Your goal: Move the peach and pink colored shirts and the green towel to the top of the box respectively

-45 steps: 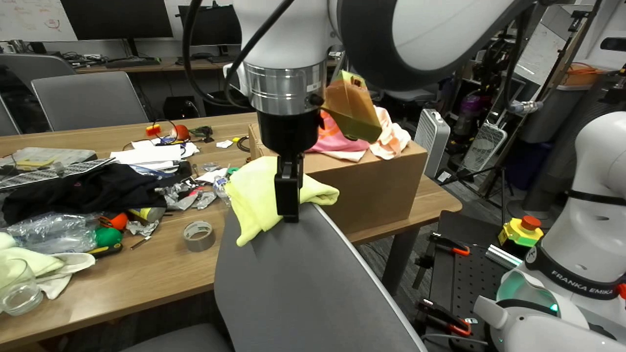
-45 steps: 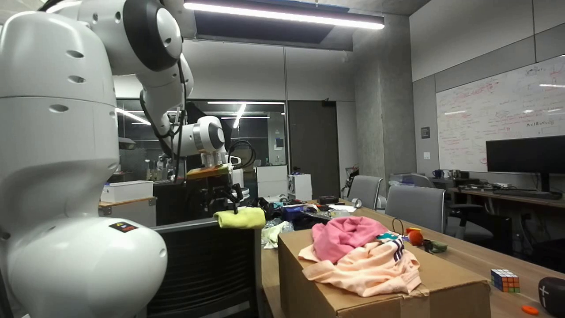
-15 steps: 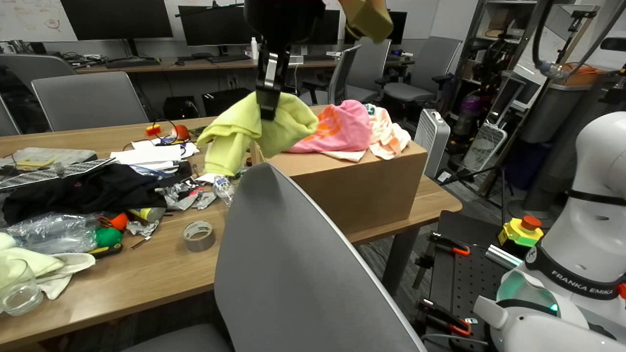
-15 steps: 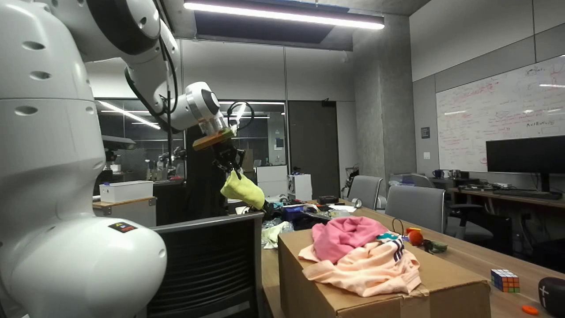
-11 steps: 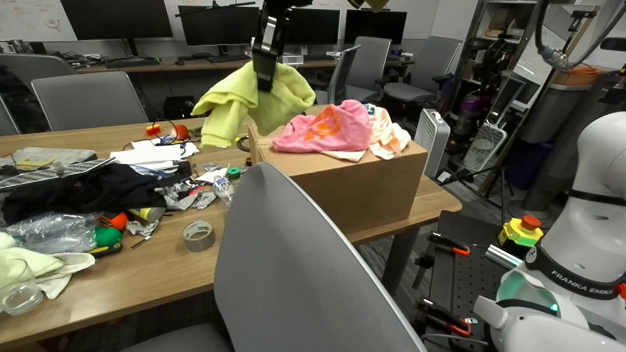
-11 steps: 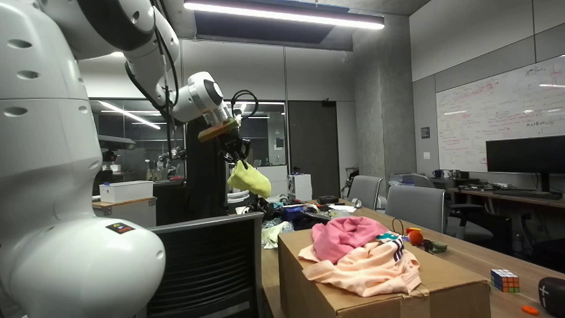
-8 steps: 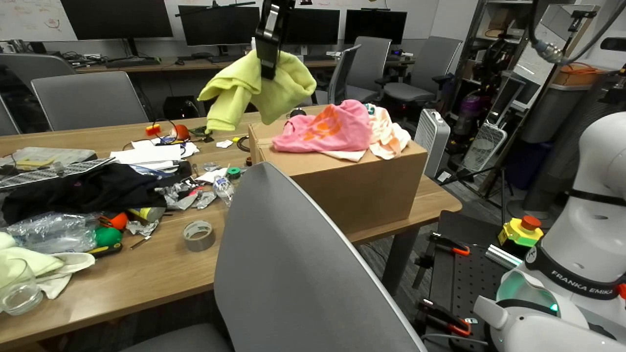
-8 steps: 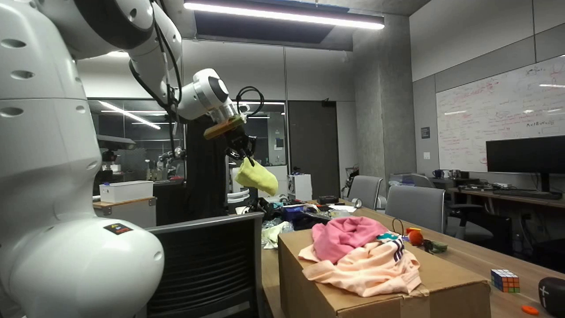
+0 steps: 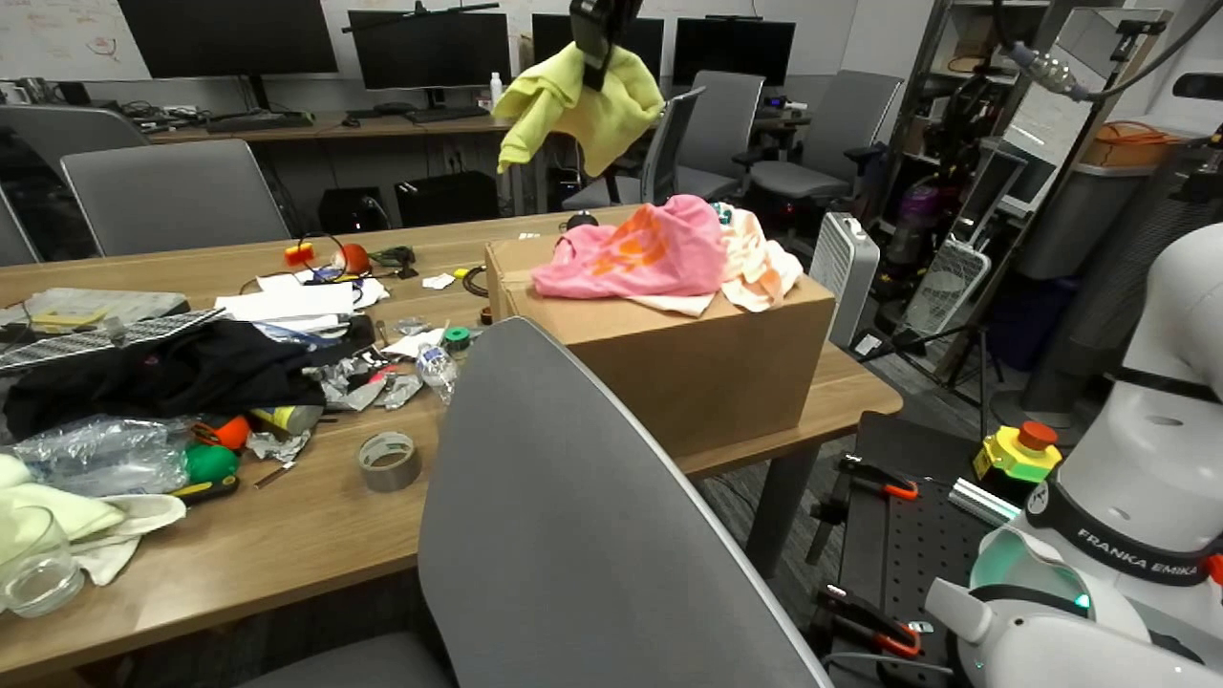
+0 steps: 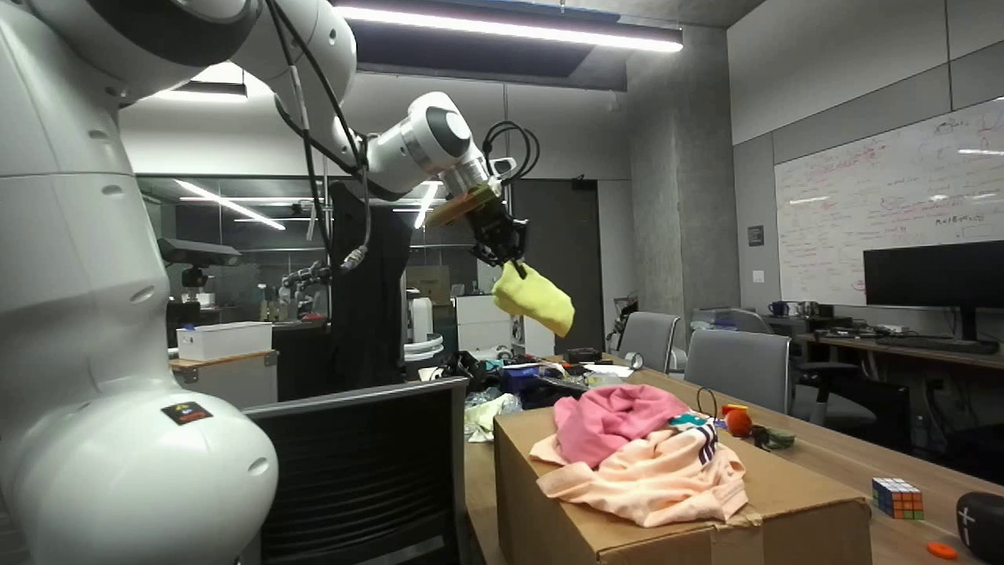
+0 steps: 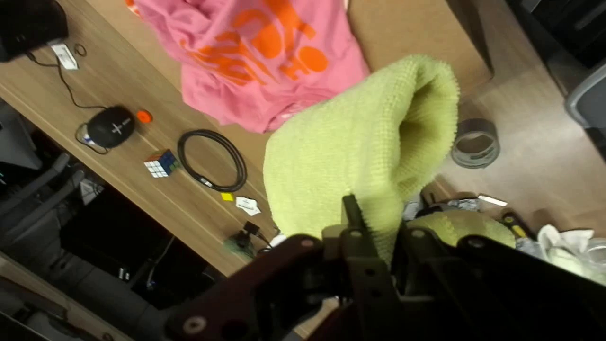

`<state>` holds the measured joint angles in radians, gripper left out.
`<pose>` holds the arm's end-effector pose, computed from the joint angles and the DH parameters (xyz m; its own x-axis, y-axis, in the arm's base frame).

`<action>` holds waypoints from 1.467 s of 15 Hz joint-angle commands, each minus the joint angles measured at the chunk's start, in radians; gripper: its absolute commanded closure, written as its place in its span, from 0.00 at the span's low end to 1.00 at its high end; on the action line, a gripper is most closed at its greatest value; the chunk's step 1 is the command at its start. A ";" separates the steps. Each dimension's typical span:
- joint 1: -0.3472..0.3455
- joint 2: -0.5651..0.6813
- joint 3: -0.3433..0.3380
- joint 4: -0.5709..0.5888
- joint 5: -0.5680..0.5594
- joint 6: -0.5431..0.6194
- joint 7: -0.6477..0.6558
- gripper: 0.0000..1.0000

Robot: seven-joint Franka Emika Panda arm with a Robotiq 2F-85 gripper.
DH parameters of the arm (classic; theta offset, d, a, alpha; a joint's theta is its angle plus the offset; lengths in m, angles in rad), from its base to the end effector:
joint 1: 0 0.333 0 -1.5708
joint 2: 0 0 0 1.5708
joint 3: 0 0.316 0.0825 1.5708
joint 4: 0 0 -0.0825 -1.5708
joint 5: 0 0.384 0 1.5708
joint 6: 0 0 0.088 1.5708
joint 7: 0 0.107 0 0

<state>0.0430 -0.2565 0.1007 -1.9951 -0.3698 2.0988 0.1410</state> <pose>0.5094 0.0616 0.6106 0.9125 0.1881 0.3633 0.0618 -0.9412 0.3322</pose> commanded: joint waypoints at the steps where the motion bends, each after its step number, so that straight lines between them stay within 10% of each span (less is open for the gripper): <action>1: -0.058 -0.018 -0.060 0.025 0.041 0.006 0.026 0.97; 9: -0.158 0.000 -0.094 0.061 0.020 -0.005 0.233 0.96; 10: -0.163 -0.002 -0.095 0.059 0.021 -0.004 0.251 0.64; 19: -0.162 -0.038 -0.085 -0.028 -0.040 0.025 0.275 0.05; 22: -0.125 -0.080 -0.091 -0.119 0.017 0.024 0.147 0.00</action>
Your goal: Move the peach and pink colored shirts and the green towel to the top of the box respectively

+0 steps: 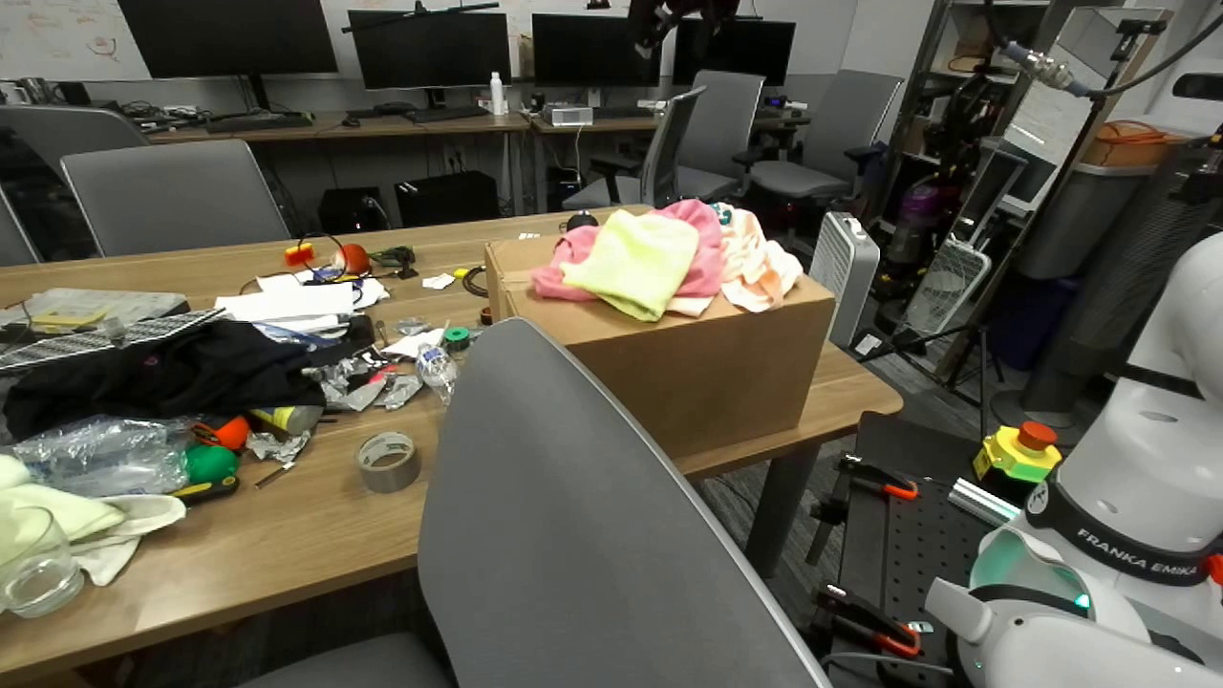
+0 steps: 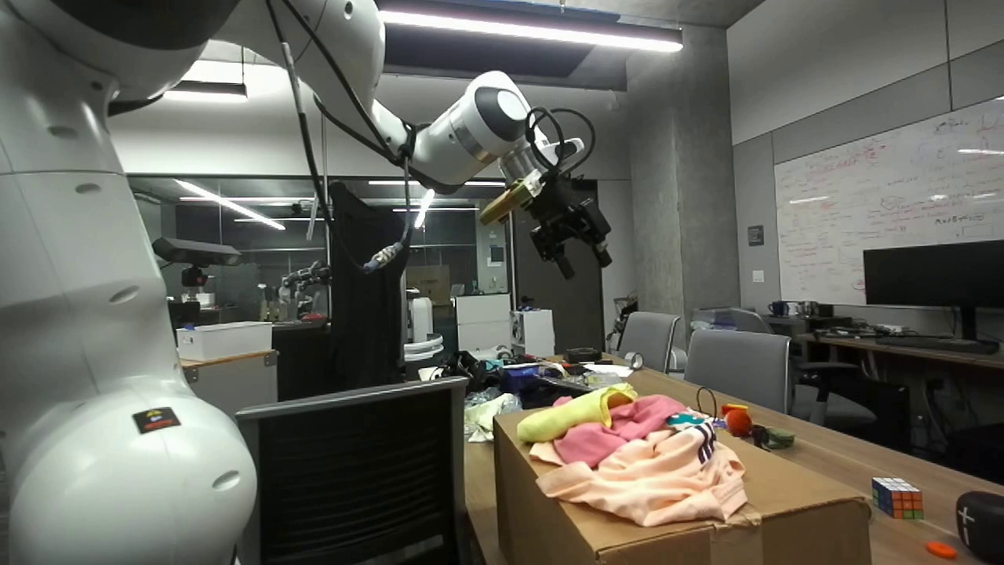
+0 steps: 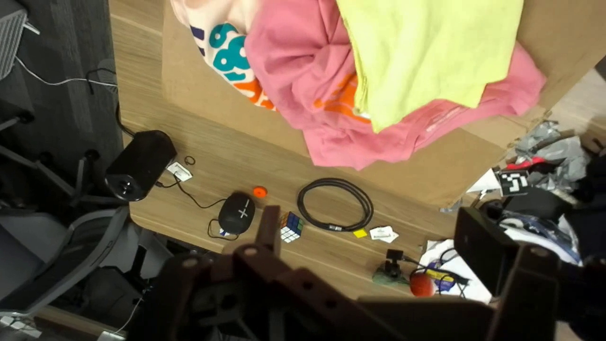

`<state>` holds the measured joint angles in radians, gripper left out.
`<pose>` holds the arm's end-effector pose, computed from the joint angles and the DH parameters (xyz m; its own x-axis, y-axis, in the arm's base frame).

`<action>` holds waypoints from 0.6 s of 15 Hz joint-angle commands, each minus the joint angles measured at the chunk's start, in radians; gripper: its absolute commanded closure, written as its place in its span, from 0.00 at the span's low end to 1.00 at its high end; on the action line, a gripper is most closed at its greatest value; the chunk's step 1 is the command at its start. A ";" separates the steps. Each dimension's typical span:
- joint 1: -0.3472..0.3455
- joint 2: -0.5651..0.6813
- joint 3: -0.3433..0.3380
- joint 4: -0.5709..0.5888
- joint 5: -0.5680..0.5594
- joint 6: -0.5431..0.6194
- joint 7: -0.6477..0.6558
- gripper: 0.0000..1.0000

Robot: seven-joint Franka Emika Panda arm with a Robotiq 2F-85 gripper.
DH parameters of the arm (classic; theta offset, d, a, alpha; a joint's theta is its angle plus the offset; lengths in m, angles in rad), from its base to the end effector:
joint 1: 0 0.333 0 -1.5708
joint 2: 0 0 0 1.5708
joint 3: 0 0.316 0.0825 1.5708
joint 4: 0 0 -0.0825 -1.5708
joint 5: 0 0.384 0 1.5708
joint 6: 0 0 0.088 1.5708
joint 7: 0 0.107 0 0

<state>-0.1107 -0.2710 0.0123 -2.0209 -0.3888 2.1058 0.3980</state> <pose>0.5037 -0.0670 0.6062 0.8620 -0.2654 0.4318 -0.3884 -0.8932 0.2264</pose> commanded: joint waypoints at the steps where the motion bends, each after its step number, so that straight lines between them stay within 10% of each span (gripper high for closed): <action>1: 0.044 -0.082 -0.006 -0.124 0.060 0.012 -0.164 0.00; 9: 0.114 -0.301 -0.038 -0.334 0.199 -0.150 -0.541 0.00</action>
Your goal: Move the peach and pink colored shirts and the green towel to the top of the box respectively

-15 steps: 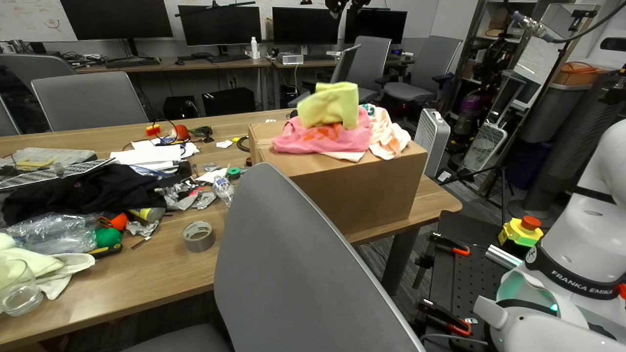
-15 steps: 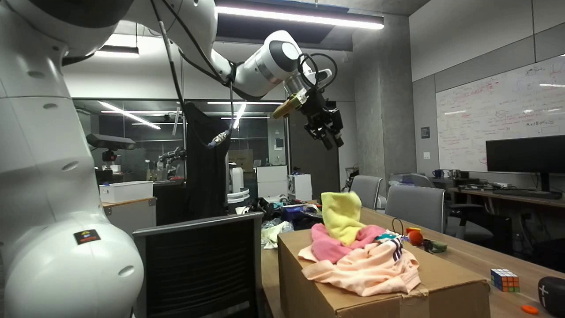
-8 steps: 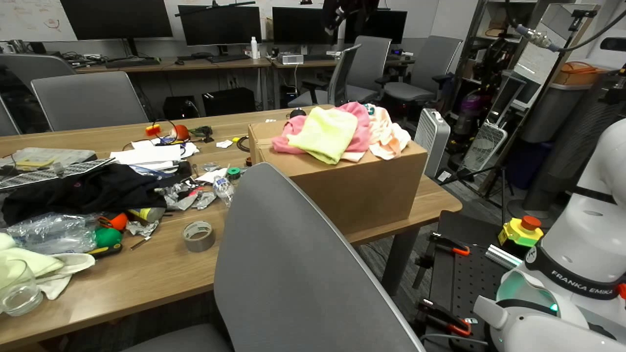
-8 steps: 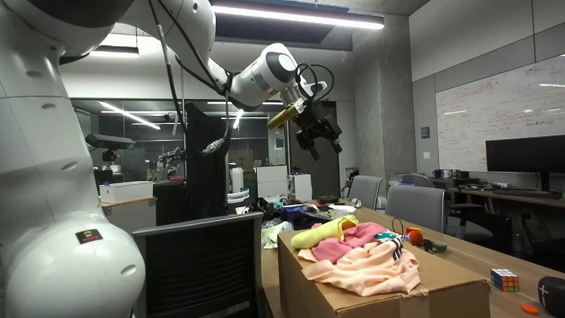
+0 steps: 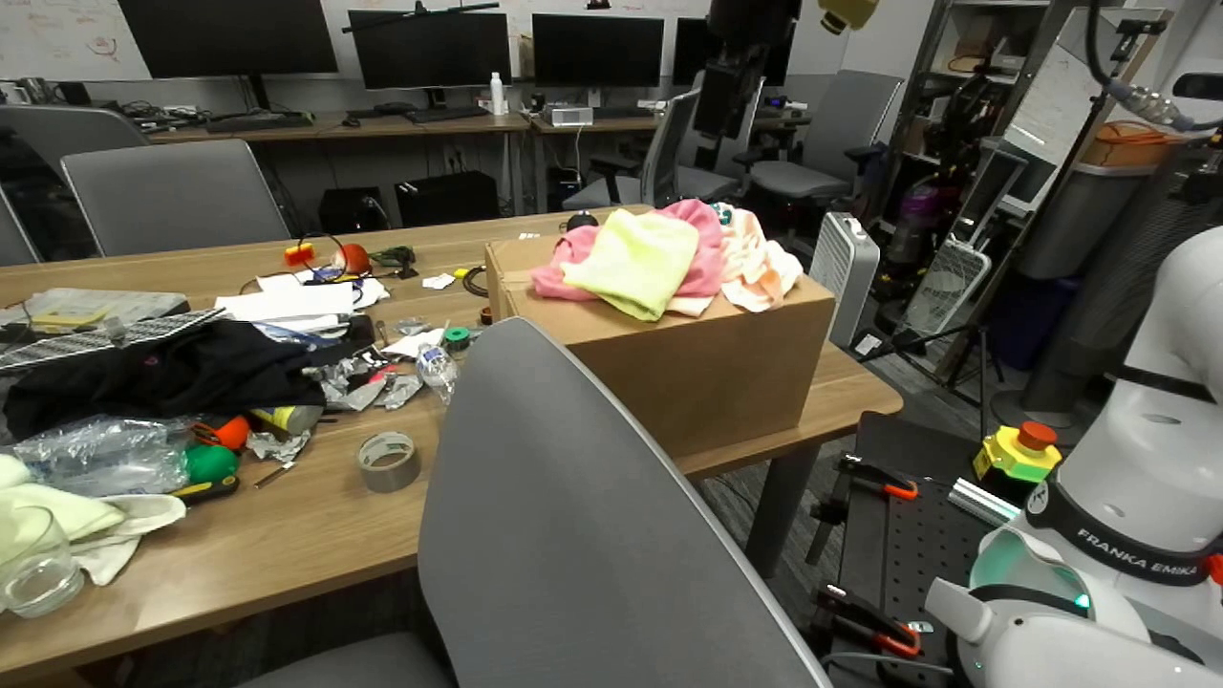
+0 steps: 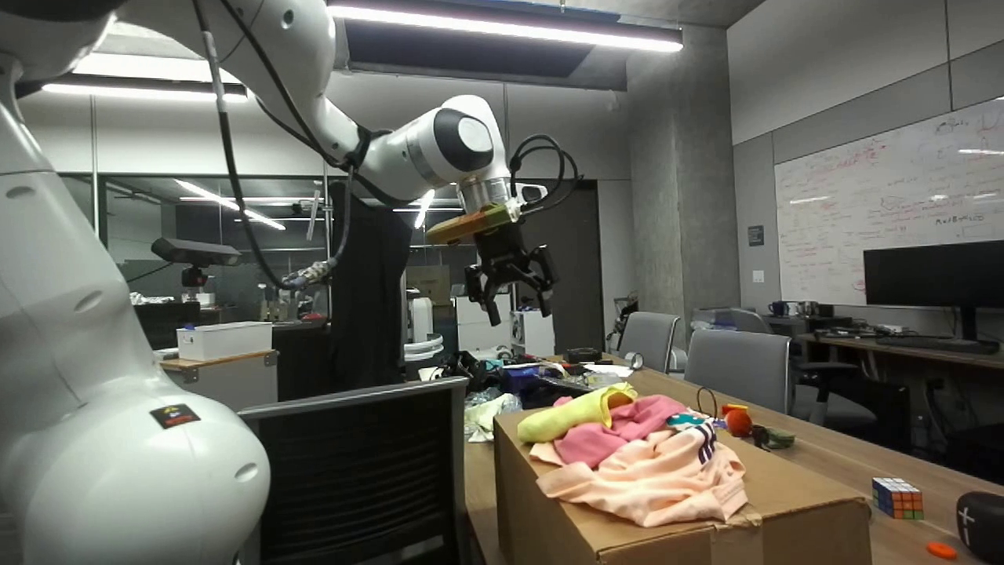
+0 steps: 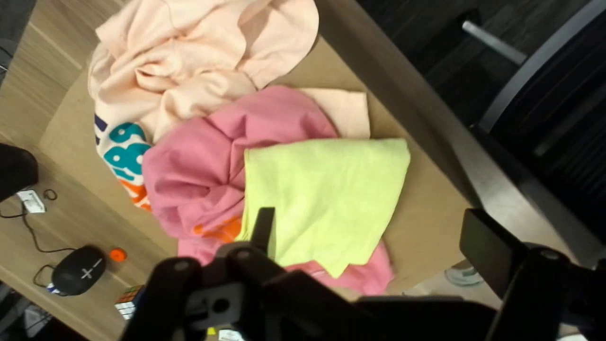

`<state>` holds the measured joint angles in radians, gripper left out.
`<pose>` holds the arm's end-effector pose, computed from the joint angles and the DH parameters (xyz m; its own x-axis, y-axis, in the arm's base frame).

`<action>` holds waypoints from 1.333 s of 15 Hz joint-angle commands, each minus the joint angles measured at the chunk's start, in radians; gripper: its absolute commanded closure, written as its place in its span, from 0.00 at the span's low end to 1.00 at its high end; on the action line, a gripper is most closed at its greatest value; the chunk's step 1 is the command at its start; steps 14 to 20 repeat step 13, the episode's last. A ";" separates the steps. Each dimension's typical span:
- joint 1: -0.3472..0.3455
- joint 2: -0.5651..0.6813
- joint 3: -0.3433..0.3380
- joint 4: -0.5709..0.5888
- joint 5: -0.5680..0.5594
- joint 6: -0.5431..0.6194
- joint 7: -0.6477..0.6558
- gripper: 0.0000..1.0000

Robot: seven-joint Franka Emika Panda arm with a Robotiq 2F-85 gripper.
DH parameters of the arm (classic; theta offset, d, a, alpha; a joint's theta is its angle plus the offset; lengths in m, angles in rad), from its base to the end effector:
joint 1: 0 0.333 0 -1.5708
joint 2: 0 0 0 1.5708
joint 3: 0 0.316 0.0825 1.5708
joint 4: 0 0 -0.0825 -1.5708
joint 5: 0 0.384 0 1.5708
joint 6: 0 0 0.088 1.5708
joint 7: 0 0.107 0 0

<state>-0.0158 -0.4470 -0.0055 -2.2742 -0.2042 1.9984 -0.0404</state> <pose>0.4351 -0.0219 0.5468 0.9827 0.1028 0.1543 0.0708 -0.9772 0.2002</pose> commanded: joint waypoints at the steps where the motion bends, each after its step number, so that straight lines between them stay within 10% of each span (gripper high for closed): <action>1: 0.016 -0.163 -0.017 -0.109 -0.009 -0.034 -0.112 0.00; 10: 0.007 -0.379 -0.044 -0.250 -0.058 0.091 -0.142 0.00; 20: 0.004 -0.353 -0.033 -0.230 -0.046 0.054 -0.123 0.00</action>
